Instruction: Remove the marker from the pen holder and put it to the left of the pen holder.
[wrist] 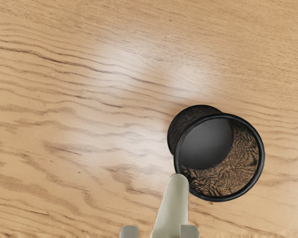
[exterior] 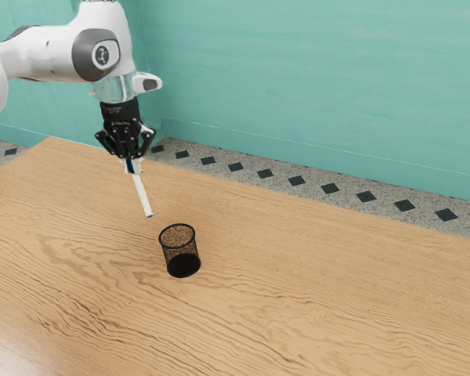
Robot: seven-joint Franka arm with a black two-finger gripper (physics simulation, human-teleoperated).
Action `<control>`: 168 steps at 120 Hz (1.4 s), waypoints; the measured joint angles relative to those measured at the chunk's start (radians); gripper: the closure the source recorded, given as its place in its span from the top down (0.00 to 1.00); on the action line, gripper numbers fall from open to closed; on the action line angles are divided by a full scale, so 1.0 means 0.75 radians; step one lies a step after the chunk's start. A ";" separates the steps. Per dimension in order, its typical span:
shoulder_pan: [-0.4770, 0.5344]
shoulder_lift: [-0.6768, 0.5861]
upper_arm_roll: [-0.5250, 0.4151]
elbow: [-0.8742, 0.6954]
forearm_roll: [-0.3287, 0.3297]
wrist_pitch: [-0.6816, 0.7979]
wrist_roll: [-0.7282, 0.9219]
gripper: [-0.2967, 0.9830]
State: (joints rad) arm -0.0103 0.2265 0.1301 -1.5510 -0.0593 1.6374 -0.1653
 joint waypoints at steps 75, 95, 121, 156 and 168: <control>-0.021 0.436 -0.014 0.024 0.470 -0.334 0.198 0.16; -0.019 0.457 -0.015 0.030 0.471 -0.345 0.243 0.20; -0.019 0.459 -0.014 0.030 0.451 -0.354 0.292 0.54; -0.154 0.026 -0.007 0.257 0.190 -0.259 0.312 0.71; -0.177 -0.157 0.013 0.097 0.175 -0.196 0.288 0.73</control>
State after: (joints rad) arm -0.1430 0.1091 0.1399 -1.4780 0.0718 1.4907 0.0507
